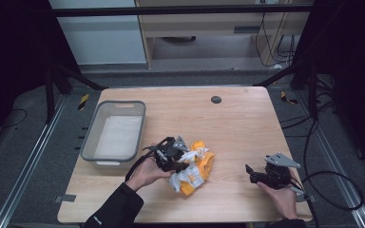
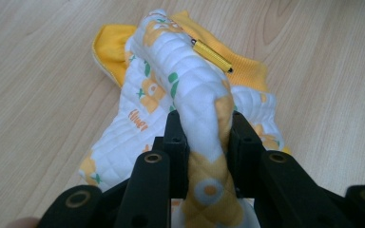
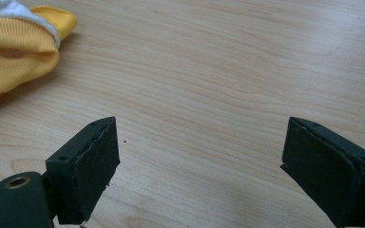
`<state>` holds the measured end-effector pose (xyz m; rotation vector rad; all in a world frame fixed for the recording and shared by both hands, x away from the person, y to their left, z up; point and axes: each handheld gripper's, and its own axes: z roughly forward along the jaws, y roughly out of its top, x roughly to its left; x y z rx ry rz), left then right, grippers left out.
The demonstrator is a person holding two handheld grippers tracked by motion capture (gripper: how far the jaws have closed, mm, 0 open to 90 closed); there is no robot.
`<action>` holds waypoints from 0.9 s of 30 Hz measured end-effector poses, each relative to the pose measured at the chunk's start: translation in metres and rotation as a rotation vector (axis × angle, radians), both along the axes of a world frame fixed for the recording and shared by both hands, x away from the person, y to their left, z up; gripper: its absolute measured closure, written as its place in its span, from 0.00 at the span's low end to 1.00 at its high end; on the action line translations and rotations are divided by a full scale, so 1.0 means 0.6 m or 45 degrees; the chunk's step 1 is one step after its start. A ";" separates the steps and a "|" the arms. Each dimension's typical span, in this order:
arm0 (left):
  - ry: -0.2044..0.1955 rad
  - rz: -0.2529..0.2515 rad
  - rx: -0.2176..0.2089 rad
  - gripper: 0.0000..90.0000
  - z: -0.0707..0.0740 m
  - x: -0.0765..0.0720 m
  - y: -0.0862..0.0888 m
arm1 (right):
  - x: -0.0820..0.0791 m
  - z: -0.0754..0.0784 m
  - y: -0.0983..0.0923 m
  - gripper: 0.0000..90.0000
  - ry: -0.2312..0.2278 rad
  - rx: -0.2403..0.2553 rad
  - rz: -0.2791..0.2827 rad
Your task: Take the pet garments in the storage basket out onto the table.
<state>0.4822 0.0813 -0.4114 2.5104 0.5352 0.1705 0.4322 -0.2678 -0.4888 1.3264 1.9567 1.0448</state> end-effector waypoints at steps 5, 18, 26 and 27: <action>0.018 -0.001 0.001 0.79 -0.012 0.000 -0.003 | 0.000 0.000 0.000 0.13 -0.003 -0.005 0.004; 0.030 0.011 0.001 0.69 -0.026 -0.002 -0.002 | 0.001 -0.001 0.000 0.13 -0.006 -0.014 0.004; 0.010 0.007 -0.007 0.51 -0.029 -0.006 -0.001 | 0.000 -0.001 -0.001 0.13 -0.005 -0.007 0.003; 0.005 0.008 -0.006 0.49 -0.029 -0.007 -0.001 | 0.000 -0.001 -0.001 0.13 -0.005 -0.007 0.003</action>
